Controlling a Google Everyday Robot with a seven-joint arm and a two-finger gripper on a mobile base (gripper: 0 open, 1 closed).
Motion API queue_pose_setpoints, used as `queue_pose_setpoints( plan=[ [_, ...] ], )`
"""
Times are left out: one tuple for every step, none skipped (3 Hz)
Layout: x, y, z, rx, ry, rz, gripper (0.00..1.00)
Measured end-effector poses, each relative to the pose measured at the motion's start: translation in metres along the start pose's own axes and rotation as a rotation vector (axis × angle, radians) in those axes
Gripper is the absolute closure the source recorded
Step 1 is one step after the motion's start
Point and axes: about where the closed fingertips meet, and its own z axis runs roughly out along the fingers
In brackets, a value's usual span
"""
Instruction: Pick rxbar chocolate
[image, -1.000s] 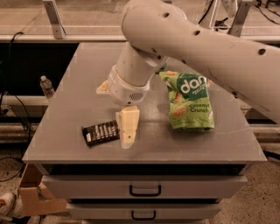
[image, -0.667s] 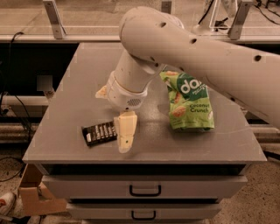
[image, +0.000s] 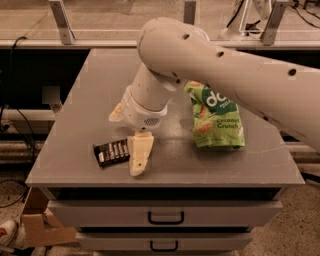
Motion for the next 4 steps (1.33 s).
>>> queue_pose_setpoints(
  plan=[
    [0.000, 0.000, 0.003, -0.001, -0.008, 0.007, 0.41],
    [-0.002, -0.001, -0.001, -0.001, -0.009, 0.007, 0.64],
    [-0.004, -0.002, -0.006, -0.001, -0.009, 0.007, 0.87],
    [-0.003, -0.008, -0.015, 0.004, -0.021, 0.011, 1.00]
  ],
)
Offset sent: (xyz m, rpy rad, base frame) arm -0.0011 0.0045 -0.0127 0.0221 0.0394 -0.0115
